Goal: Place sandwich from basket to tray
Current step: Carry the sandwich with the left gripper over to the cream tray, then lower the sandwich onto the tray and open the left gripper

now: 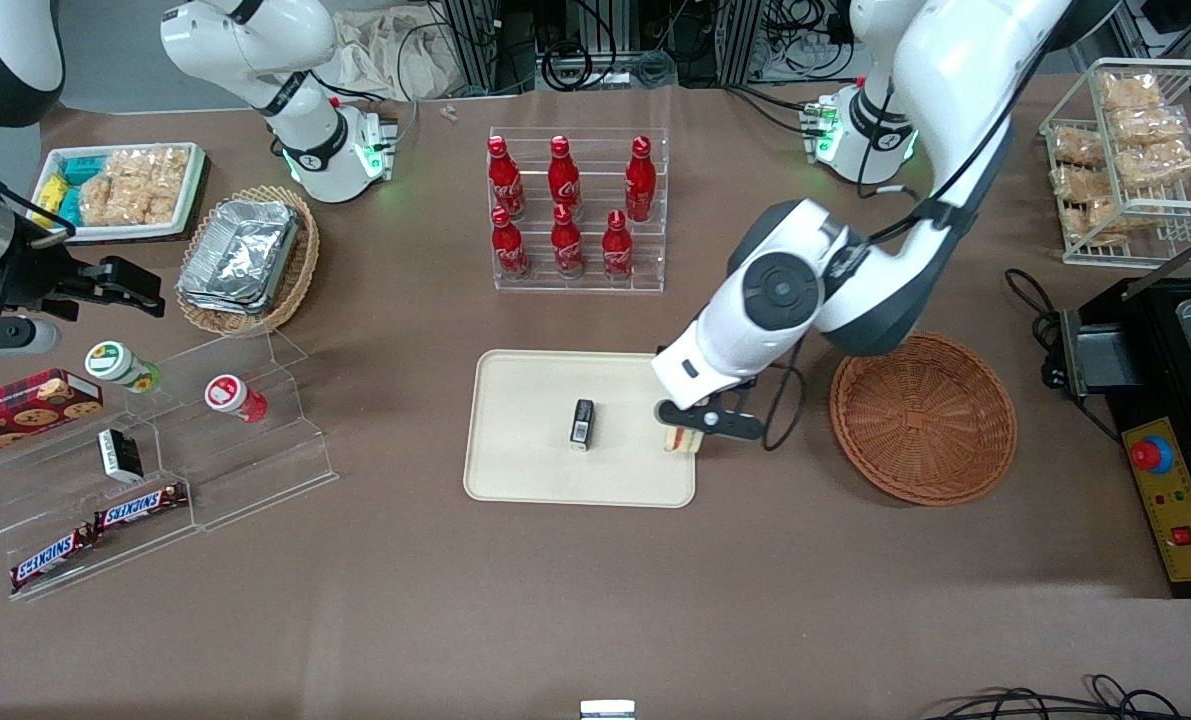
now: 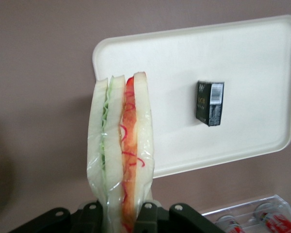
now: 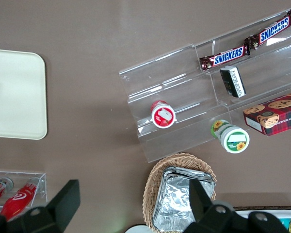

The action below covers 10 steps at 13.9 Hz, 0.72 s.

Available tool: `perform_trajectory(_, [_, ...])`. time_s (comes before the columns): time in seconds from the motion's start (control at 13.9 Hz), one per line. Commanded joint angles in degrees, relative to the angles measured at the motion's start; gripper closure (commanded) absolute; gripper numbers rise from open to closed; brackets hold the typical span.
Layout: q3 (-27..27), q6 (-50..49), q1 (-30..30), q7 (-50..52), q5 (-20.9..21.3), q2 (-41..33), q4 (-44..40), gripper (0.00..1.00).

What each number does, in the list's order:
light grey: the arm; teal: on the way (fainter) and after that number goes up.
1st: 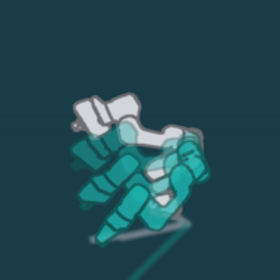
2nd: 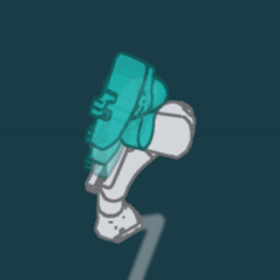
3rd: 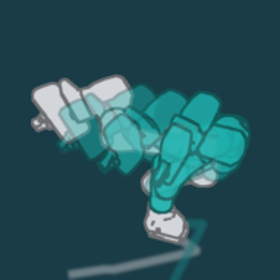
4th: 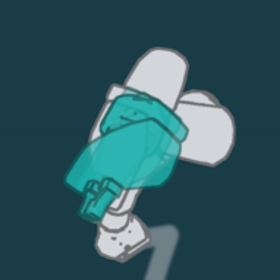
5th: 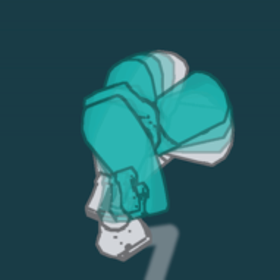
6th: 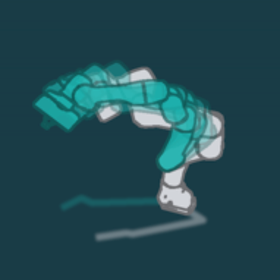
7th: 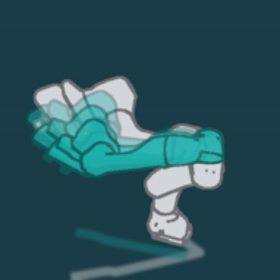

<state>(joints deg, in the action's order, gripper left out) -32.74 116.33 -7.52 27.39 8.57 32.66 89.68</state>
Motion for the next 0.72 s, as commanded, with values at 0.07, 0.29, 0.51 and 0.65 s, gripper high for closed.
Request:
perform_trajectory(0.07, [0.48,1.88,-1.36,0.73,3.91,6.44,-2.06,0.99])
perform_trajectory(0.29, [1.01,3.81,-1.36,0.73,4.26,9.08,-2.06,0.94])
perform_trajectory(0.51, [4.42,5.92,-4.16,0.91,4.0,10.14,-2.15,0.91])
perform_trajectory(0.65, [6.19,6.63,-5.84,1.0,3.21,10.58,-2.15,0.81])
